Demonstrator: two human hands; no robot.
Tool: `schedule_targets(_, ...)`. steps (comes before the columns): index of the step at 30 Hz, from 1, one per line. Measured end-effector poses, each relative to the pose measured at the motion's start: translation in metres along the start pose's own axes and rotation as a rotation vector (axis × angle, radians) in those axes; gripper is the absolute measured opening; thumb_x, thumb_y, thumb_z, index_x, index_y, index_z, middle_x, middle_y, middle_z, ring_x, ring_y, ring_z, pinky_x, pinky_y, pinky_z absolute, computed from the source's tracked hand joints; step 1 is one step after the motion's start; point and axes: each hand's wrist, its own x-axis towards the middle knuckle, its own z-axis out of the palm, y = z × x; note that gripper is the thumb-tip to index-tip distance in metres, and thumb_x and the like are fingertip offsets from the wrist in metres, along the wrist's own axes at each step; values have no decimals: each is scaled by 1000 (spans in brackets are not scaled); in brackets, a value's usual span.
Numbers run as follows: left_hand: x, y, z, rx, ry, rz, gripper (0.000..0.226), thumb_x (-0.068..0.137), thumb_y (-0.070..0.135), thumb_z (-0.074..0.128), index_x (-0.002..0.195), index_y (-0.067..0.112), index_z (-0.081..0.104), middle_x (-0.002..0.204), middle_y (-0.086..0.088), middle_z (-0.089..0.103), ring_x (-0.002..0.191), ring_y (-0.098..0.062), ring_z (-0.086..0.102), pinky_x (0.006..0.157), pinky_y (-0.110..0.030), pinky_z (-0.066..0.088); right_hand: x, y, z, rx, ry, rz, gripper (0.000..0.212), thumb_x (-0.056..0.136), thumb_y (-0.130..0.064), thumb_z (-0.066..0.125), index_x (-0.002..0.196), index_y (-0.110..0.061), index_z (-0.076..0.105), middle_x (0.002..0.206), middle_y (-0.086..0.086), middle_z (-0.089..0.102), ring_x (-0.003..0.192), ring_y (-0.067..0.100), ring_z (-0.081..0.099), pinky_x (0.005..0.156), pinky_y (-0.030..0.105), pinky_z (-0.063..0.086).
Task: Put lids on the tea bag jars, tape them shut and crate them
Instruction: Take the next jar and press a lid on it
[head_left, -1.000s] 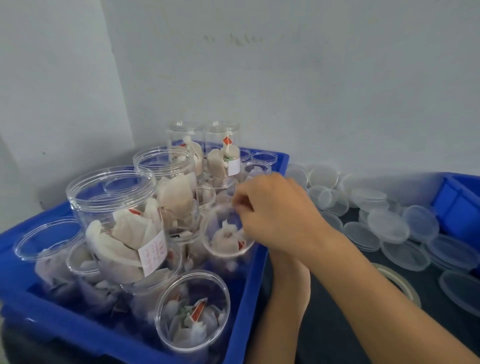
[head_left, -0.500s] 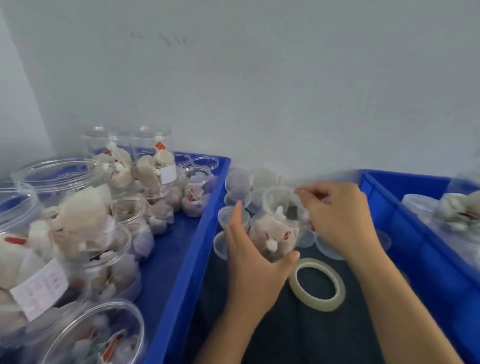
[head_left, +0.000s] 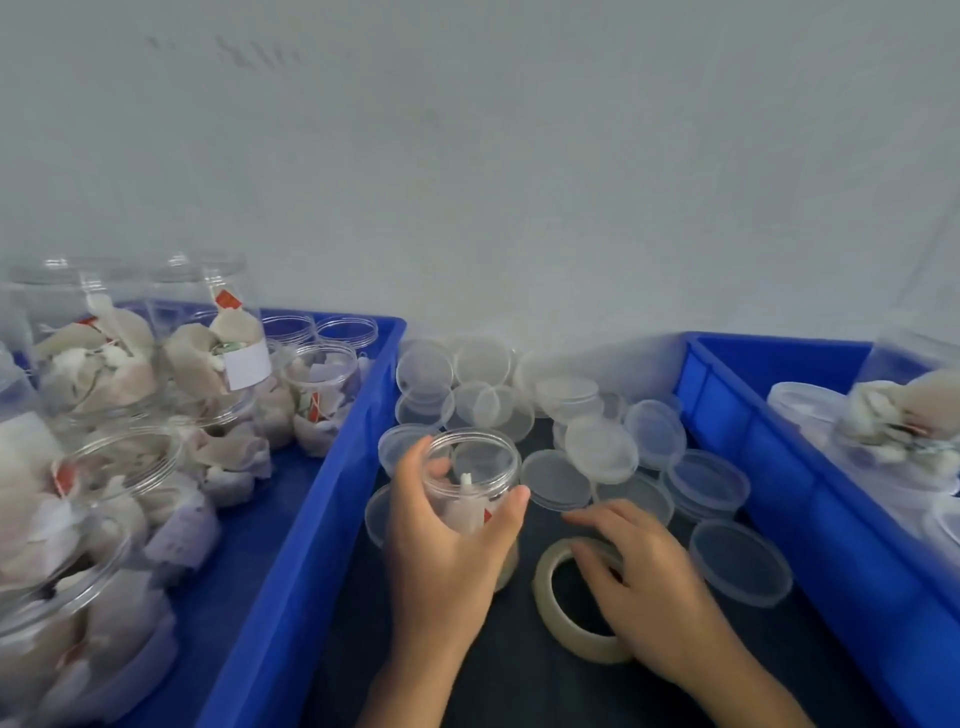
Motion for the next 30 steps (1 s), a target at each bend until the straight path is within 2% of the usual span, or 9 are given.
schedule_targets(5,-8,-4,5,-17,-134,7,93,69,51,92,148,43,44,139,22,57,131,2,54,101,-22,49,10,25,-3,-81,207,73,27,96,-28,73,123,-32,73,114,-26,59,109,-3,52,84,20,45)
schedule_targets(8,-9,-6,9,-60,-176,-16,97,69,49,92,150,52,38,142,30,53,131,14,50,96,-10,47,16,42,-9,-179,151,188,22,96,-35,73,118,-37,70,112,-22,57,110,0,47,83,23,45)
schedule_targets(10,-11,-7,11,-98,-183,-23,99,66,55,91,146,61,33,142,35,51,129,19,48,92,-5,46,16,47,-12,-196,67,223,12,97,-38,72,100,-46,64,103,-27,54,106,-2,47,80,22,44)
schedule_targets(14,-10,-6,12,-136,-200,-30,91,65,60,86,141,61,37,144,33,51,132,17,48,95,-8,46,15,37,-13,-222,131,162,27,95,-28,74,84,-44,56,90,-26,52,94,-4,49,70,19,44)
schedule_targets(16,-9,-8,13,-143,-218,-17,93,66,59,87,144,55,37,146,26,51,133,14,49,98,-9,47,11,27,-14,-174,209,135,28,96,-24,70,87,-43,52,87,-24,53,88,-5,53,66,20,47)
schedule_targets(20,-5,-9,14,-135,-217,-35,102,61,68,88,149,54,37,142,23,56,127,9,56,102,-29,53,7,6,-21,21,397,109,13,104,-31,53,98,-43,49,83,-16,62,71,3,63,58,26,53)
schedule_targets(25,-3,-8,14,-116,-225,-58,107,57,70,86,147,66,29,138,30,56,123,17,55,91,-10,48,22,-38,-44,526,640,165,20,110,-30,47,100,-32,64,86,-13,72,73,4,70,62,11,53)
schedule_targets(27,-2,-10,15,-115,-235,-54,107,59,67,87,149,62,30,136,29,58,121,16,56,87,-4,47,38,-54,-51,666,562,185,21,111,-27,50,100,-25,68,79,-7,73,60,8,70,55,13,53)
schedule_targets(30,-1,-8,15,-120,-261,-26,102,64,55,93,149,56,35,133,31,61,120,11,60,87,-5,49,62,-75,-46,672,319,179,20,107,-28,59,97,-27,75,73,-3,75,55,17,70,57,32,61)
